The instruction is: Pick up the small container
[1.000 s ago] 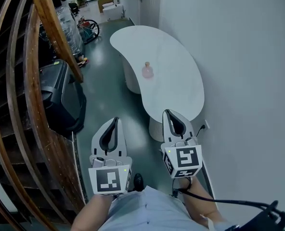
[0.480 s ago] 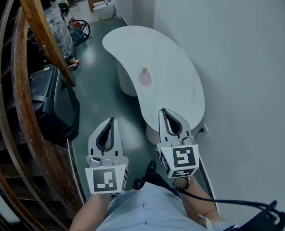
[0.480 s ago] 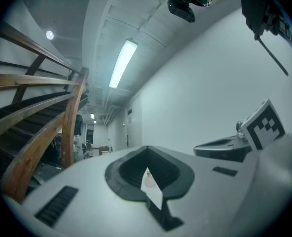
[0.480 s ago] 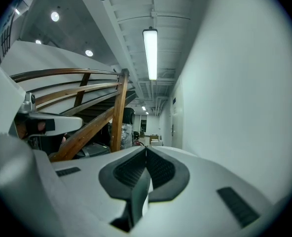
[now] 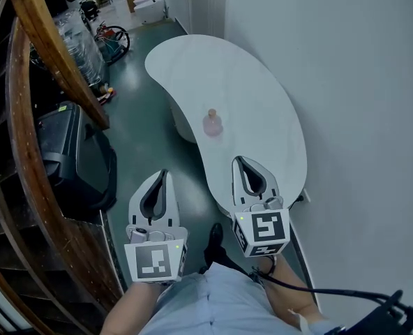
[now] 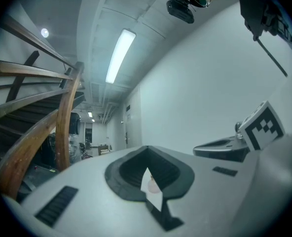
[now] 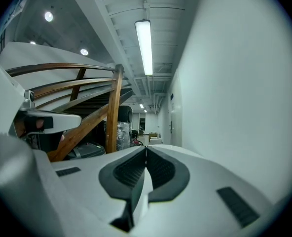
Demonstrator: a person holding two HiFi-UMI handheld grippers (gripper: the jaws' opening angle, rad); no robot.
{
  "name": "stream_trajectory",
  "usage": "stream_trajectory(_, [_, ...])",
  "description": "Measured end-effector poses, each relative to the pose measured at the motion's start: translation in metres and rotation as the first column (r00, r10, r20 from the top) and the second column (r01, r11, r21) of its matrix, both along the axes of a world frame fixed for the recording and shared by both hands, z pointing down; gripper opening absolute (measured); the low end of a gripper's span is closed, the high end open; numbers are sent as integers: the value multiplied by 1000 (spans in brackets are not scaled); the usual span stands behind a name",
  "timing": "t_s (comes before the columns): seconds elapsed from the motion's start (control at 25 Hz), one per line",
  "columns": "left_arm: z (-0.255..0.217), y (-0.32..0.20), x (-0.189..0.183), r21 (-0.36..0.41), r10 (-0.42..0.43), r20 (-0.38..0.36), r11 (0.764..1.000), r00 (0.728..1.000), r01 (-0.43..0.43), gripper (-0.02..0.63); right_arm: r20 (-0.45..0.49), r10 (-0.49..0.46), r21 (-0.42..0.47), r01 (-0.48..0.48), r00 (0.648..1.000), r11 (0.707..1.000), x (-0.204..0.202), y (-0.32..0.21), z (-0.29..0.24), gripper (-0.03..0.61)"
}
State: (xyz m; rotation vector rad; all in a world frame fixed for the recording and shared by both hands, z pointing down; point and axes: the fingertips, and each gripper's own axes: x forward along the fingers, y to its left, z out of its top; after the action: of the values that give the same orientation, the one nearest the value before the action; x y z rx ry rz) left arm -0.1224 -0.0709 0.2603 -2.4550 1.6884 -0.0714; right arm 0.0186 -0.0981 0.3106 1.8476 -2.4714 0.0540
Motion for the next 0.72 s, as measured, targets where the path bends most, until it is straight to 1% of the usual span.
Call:
stream_trajectory(0.28, [-17,-65,15,20,-17,18,1000,1000,16,-2,15,-29,13,29,999,1000,11,-71,-10,2])
stream_trajectory(0.4, [-25,-89,20,36,-29,41,999,999,28,-1,36,-41,27,40,999,999,15,-100,-16,2])
stream_trajectory(0.52, [-33,-105,26,42,-43,36,998,998,42,-1,51,-55,36,53,997,998,17,-119,-20,2])
stream_trajectory(0.6, [-36,-114,29,61,-47,52,997,998,44,-1,52,-67,43,65,996,997,19,-129,-22,2])
stream_trajectory(0.72, [-31,-122,30,41,-66,33,997,997,65,0,55,-78,38,76,995,996,22,-139,-18,2])
